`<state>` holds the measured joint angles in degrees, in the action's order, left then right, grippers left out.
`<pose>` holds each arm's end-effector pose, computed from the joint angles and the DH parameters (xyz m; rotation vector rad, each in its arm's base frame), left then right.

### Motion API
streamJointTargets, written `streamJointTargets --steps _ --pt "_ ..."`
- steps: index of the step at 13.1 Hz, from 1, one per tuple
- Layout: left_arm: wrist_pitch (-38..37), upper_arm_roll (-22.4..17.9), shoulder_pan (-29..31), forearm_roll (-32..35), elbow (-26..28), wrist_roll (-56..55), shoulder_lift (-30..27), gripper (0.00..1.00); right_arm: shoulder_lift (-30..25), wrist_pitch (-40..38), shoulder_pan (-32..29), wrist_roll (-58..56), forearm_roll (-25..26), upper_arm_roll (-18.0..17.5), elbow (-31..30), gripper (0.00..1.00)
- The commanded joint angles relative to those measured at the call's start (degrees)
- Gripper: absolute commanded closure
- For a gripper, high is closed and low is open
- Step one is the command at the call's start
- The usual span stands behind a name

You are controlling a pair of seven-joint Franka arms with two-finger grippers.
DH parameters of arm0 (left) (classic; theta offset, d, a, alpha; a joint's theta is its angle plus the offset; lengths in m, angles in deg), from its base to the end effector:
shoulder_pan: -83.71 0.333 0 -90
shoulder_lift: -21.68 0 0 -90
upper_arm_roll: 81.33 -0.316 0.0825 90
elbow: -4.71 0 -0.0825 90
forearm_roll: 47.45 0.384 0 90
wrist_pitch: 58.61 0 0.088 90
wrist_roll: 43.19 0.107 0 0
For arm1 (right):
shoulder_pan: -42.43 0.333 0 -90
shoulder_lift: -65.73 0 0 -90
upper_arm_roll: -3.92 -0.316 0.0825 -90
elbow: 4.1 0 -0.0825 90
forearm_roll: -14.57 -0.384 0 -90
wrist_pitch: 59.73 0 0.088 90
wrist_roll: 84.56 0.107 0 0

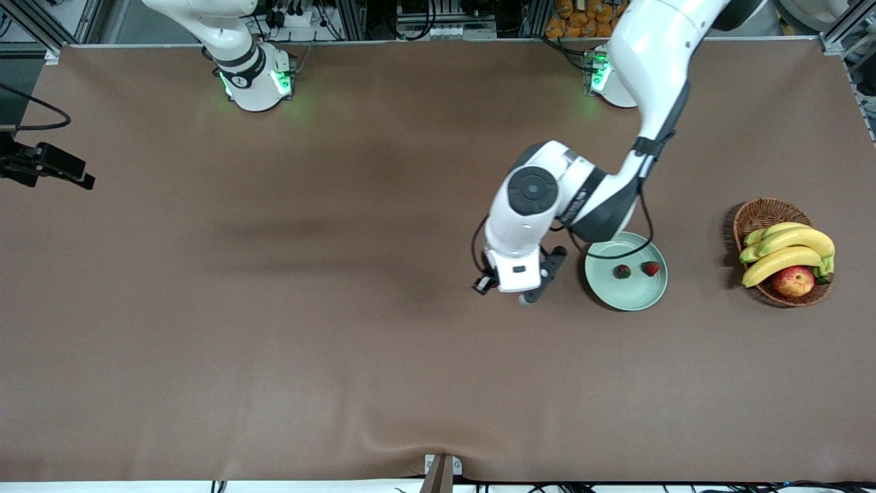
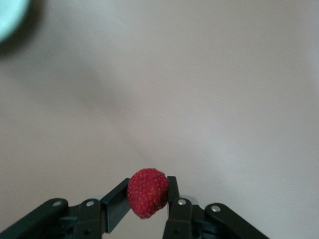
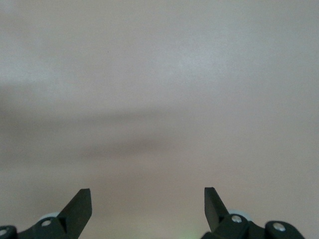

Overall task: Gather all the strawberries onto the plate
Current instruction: 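Take the strawberry with the left gripper while the right gripper returns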

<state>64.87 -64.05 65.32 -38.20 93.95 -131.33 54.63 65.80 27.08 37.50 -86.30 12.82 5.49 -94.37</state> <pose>0.5909 -0.3771 0.3276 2.7917 1.3138 0.0036 0.5455 -0.0587 0.6170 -3.1028 0.1278 0.0920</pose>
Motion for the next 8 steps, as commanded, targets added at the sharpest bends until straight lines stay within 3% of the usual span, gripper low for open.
streamJointTargets --steps 1,8 --pt "0.9 1.6 6.3 -0.6 17.1 8.9 -11.0 1.0 -1.2 0.0 -0.3 0.1 -0.1 -0.8 -0.8 0.0" --pt "1.3 1.5 19.2 1.8 25.4 25.8 -12.6 1.0 -1.5 -1.1 0.6 -0.1 0.0 -1.0 0.7 0.0"
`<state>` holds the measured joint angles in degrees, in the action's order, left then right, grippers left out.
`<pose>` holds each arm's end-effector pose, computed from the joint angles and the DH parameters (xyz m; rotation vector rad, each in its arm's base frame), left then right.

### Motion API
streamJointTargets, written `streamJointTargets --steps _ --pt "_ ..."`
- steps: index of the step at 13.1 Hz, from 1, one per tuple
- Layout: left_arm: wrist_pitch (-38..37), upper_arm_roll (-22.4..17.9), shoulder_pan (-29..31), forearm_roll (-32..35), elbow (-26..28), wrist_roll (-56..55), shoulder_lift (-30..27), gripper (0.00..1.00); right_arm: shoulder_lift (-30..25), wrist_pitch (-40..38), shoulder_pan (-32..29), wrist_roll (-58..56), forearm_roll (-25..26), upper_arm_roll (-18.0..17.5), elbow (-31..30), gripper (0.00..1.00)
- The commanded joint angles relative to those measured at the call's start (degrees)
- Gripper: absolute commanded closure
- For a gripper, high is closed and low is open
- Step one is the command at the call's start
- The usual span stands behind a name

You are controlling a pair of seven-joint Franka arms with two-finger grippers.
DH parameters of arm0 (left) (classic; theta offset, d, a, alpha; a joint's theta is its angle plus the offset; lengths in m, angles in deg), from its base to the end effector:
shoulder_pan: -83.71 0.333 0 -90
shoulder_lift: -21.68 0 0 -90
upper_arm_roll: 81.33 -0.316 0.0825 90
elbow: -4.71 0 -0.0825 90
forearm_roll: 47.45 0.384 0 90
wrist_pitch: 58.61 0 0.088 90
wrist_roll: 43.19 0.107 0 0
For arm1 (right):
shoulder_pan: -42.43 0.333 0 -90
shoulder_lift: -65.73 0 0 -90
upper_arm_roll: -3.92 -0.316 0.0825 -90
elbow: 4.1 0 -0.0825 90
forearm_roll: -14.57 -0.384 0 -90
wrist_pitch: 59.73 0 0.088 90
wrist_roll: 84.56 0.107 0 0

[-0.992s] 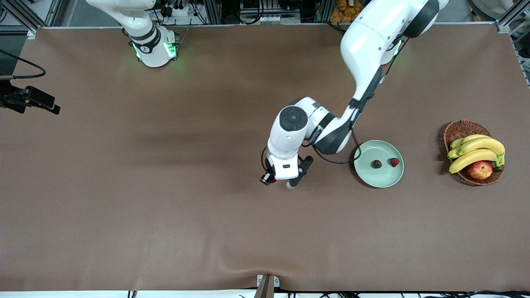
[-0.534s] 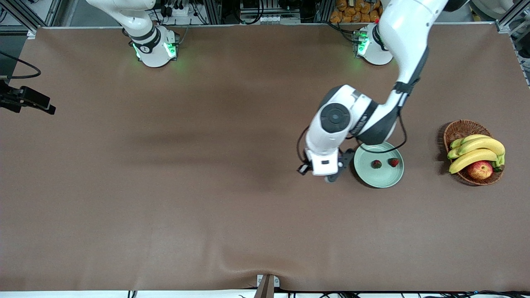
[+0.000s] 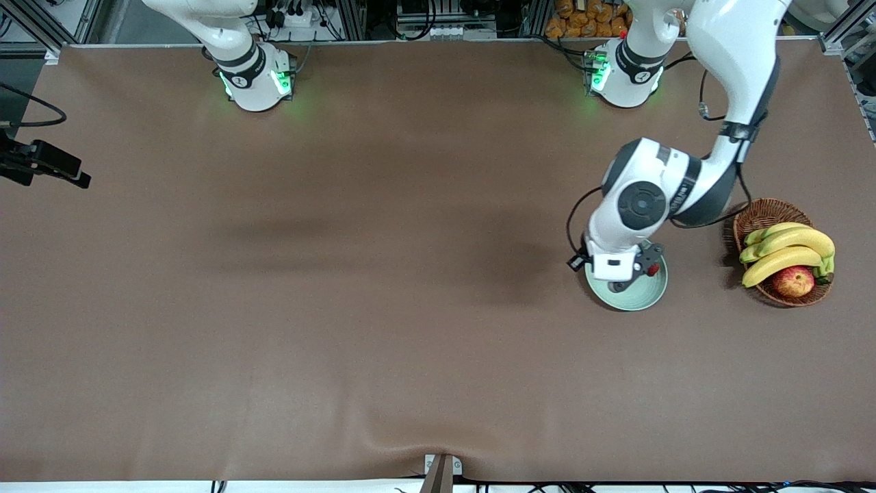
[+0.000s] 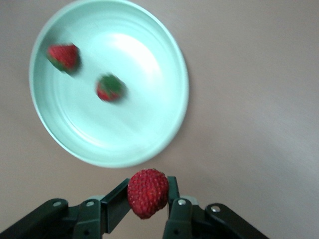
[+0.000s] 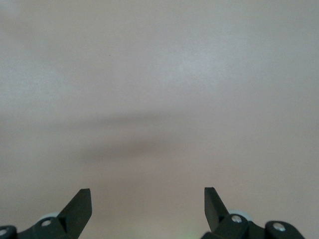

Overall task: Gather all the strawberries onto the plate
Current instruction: 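Lower the strawberry onto the plate and open the left gripper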

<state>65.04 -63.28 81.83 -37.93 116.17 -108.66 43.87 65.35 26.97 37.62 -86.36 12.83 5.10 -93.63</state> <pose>0.5685 -0.1918 0.2788 -2.8406 -1.0448 0.1552 0.5438 -0.0537 0.6271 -3.1056 0.1119 0.0631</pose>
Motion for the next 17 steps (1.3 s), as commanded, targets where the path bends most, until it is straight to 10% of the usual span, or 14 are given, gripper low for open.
streamJointTargets --steps 1,8,16,17 --pt "1.8 0.8 4.7 3.3 4.2 4.2 -1.7 1.0 -0.9 -1.3 1.5 0.0 0.1 -0.6 0.0 0.0" --pt "16.9 0.8 10.1 7.5 13.6 8.7 0.4 1.0 -0.9 -2.9 5.0 0.0 0.7 -0.7 0.7 0.0" --pt "17.3 0.9 9.4 7.6 14.6 8.6 -0.3 1.0 -1.0 -3.3 6.1 0.0 0.8 -0.4 0.7 0.0" --pt "17.1 1.1 9.4 7.6 14.6 8.5 -1.0 0.82 -1.1 -3.4 6.1 0.0 0.8 -0.3 0.7 0.0"
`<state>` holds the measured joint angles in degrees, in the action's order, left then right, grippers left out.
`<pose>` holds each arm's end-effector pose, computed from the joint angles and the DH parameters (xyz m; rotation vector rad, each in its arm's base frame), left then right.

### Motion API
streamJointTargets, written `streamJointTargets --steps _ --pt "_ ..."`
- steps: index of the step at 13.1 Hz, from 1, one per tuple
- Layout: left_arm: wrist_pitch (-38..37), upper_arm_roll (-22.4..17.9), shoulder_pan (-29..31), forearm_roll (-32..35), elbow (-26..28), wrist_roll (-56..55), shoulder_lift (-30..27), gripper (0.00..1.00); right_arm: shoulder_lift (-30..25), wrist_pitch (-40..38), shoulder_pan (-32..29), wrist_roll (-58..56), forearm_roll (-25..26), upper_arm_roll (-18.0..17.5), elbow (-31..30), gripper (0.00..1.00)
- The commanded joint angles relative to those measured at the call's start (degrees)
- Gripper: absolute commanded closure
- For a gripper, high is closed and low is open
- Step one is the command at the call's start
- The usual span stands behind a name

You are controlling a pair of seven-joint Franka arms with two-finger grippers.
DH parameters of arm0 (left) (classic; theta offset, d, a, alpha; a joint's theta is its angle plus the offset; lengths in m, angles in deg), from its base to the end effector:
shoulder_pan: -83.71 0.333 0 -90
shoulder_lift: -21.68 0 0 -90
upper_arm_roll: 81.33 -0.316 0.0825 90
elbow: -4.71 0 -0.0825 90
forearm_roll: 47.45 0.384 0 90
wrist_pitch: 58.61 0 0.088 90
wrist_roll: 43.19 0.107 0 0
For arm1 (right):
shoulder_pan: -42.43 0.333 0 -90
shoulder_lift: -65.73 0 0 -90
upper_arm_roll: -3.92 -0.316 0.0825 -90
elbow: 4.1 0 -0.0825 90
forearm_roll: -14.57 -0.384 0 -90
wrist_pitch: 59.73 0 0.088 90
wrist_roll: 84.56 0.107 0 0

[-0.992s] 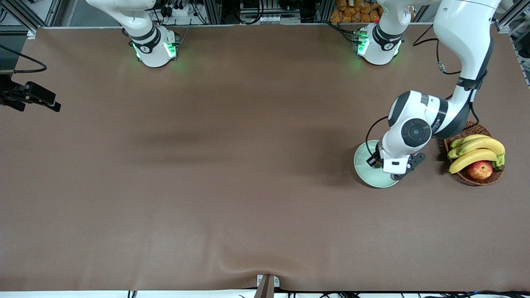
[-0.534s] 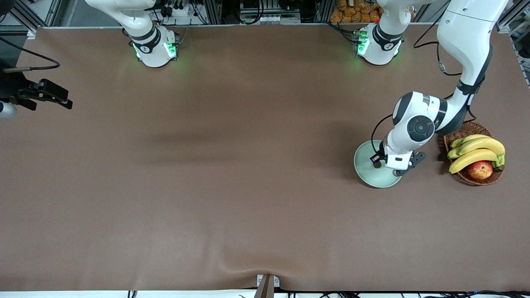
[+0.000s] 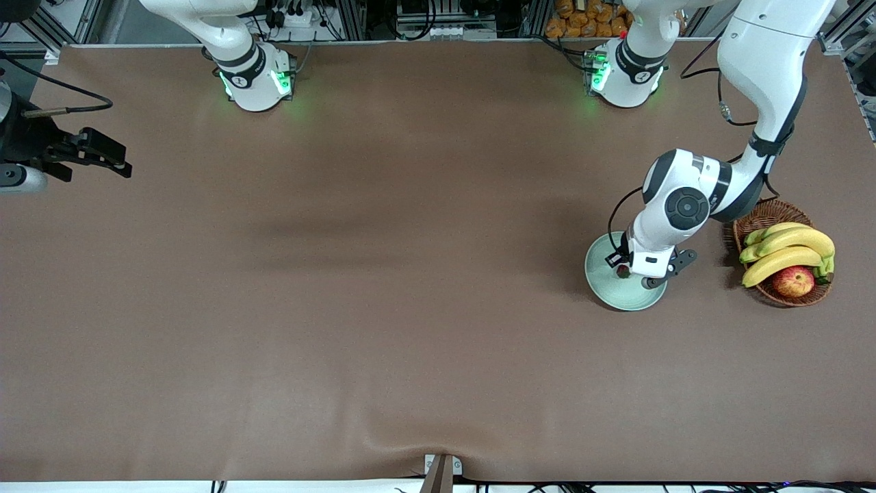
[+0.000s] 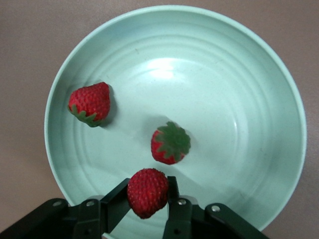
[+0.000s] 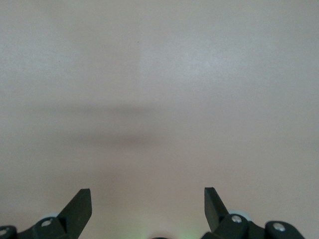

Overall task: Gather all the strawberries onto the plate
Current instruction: 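Lower the strawberry onto the plate and open the left gripper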

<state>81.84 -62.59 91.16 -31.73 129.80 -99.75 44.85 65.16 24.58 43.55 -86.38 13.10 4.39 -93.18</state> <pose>0.5367 -0.1103 0.2015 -2.9239 -0.8827 0.0999 0.5409 0.0091 0.6291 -3.1123 -0.0696 0.1137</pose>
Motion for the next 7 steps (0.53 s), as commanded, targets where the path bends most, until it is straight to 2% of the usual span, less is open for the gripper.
streamJointTargets --steps 1,2,7 --pt "-0.6 1.1 0.2 1.4 0.7 -0.6 -3.0 0.46 -0.9 -1.3 0.2 0.1 0.5 0.4 0.2 0.0" --pt "-1.9 1.7 0.1 1.4 -0.2 -0.5 -3.7 0.0 -1.0 -1.4 0.1 0.2 0.5 0.5 0.2 0.0" --pt "-20.0 7.1 0.5 1.0 -11.7 0.3 -4.9 0.0 -1.2 -3.2 -3.1 0.0 0.5 1.4 0.3 0.0"
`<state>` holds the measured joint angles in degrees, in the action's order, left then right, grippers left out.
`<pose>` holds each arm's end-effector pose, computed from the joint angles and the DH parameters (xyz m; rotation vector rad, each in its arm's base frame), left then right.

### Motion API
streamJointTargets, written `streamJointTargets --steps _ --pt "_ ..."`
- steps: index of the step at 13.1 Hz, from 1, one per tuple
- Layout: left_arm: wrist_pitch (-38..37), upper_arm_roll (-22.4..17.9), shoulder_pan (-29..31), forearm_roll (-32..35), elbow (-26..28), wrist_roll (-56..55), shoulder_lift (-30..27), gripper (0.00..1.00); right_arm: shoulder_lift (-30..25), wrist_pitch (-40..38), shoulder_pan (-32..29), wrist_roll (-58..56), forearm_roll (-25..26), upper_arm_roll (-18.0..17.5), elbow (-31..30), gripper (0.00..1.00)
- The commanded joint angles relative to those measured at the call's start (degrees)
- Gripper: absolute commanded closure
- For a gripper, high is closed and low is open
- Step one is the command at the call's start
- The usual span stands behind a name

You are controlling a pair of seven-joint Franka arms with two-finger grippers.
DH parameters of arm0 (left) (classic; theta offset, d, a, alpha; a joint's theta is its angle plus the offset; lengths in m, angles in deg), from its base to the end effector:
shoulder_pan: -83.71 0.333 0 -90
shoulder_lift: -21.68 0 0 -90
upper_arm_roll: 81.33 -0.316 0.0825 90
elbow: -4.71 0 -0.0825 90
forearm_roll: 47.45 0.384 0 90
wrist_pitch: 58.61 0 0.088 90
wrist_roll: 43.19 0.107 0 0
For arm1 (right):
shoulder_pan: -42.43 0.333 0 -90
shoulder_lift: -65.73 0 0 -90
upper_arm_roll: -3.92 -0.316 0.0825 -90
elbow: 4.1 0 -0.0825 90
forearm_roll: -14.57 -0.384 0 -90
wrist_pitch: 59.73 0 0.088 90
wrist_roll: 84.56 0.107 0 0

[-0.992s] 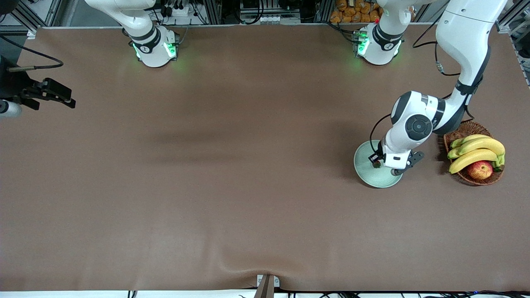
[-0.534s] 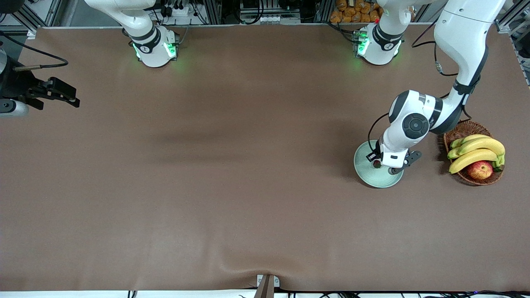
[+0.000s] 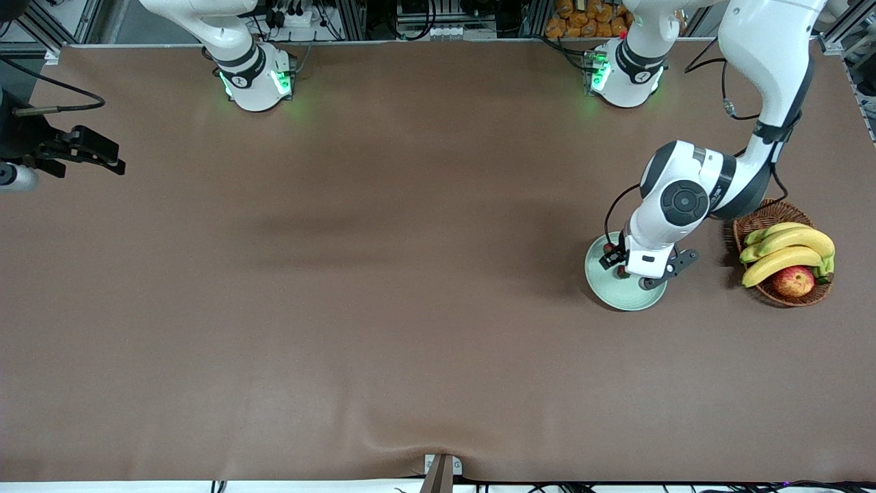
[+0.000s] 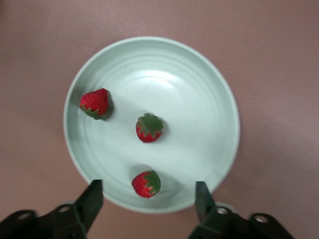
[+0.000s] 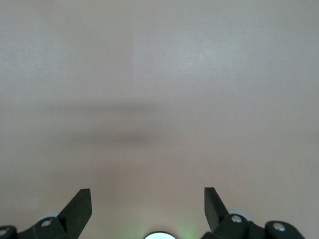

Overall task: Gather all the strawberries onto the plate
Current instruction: 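Lower the strawberry onto the plate and open the left gripper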

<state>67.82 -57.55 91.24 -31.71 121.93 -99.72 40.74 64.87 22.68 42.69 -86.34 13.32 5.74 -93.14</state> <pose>0.5578 -0.1481 0.2791 -2.8935 -0.7935 0.0931 0.5356 -0.0122 0.6296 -3.1125 -0.0088 0.1558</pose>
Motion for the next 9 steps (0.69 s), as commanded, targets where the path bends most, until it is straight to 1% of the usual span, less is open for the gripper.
streamJointTargets --steps 1,4,6,7,9 --pt "-8.5 2.7 0.5 0.9 -5.7 0.3 -1.1 0.0 -0.8 -1.4 -3.0 -0.2 0.2 -0.1 0.3 0.0" --pt "-15.8 4.9 0.6 0.6 -11.8 0.8 -2.2 0.0 -0.8 -1.2 -2.5 -0.1 0.3 -0.8 0.3 0.0" --pt "-21.3 6.7 0.6 -0.5 -17.2 4.2 -2.3 0.0 -1.0 -1.5 -2.5 -0.1 0.2 -1.4 0.4 0.0" --pt "-24.5 7.9 0.5 -4.3 -21.6 4.6 -2.2 0.0 -1.0 -2.1 -2.5 -0.1 0.2 -1.6 1.1 0.0" --pt "-32.2 8.3 0.3 -6.3 -29.6 4.8 -1.8 0.0 -0.9 -2.5 -2.5 -0.1 0.3 -1.8 2.2 0.0"
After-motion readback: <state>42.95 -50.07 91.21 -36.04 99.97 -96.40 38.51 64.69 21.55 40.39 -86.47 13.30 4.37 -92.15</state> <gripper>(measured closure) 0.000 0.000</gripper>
